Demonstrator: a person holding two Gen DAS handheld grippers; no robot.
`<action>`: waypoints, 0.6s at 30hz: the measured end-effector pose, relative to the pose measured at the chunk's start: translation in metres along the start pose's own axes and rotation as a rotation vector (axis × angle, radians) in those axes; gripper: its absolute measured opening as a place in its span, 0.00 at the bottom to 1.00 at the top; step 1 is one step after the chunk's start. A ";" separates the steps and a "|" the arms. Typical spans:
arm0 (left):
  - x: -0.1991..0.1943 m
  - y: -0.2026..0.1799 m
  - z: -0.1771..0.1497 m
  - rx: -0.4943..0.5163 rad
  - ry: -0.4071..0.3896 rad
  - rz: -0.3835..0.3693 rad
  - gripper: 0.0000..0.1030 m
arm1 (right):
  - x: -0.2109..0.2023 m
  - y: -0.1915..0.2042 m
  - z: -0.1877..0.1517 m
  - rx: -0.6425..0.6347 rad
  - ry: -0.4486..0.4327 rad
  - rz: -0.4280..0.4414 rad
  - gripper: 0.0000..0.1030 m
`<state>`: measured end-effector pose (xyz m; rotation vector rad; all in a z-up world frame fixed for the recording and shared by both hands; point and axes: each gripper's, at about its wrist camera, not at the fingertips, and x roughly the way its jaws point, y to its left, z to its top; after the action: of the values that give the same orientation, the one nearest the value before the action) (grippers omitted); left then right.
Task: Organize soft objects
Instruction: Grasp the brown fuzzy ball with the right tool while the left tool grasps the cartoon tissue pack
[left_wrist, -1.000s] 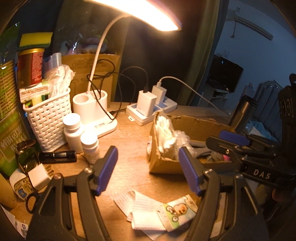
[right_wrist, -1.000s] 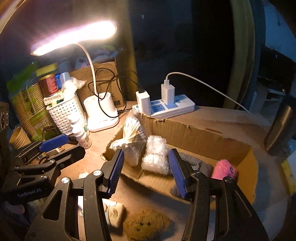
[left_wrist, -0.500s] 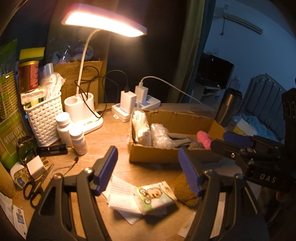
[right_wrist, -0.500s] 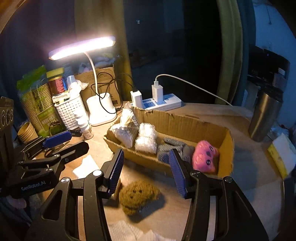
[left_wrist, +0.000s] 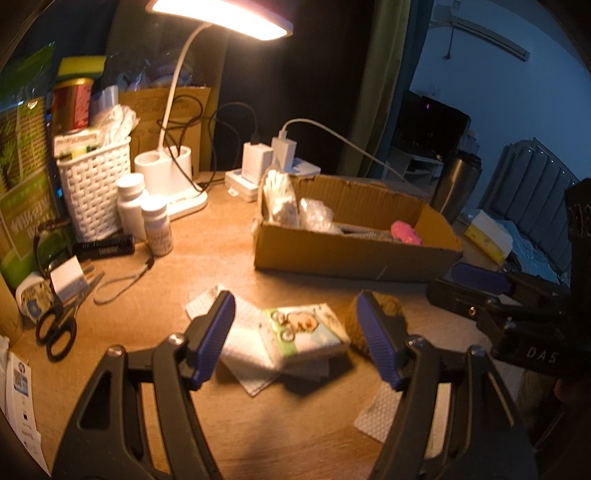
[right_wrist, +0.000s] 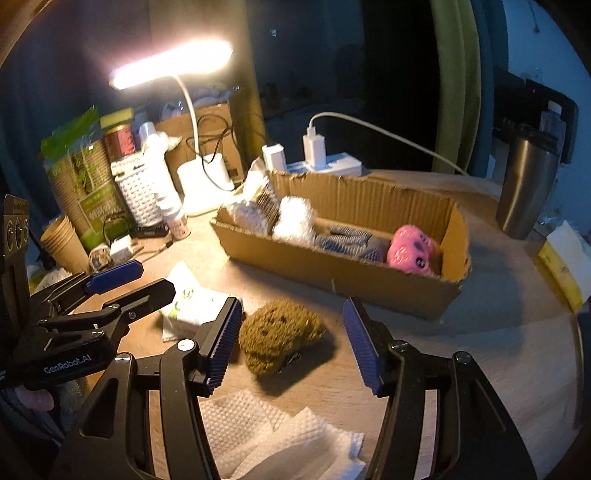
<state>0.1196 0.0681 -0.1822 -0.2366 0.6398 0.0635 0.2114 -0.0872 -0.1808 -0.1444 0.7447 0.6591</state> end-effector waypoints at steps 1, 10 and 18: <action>0.000 0.001 -0.003 -0.002 0.003 0.001 0.67 | 0.002 0.001 -0.001 -0.002 0.006 0.002 0.59; 0.007 0.016 -0.015 -0.031 0.025 0.001 0.67 | 0.034 0.011 -0.013 -0.010 0.084 0.004 0.59; 0.014 0.025 -0.019 -0.047 0.046 -0.008 0.67 | 0.061 0.017 -0.020 -0.009 0.148 0.012 0.59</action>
<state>0.1159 0.0876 -0.2104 -0.2864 0.6832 0.0660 0.2232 -0.0498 -0.2346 -0.1986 0.8852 0.6682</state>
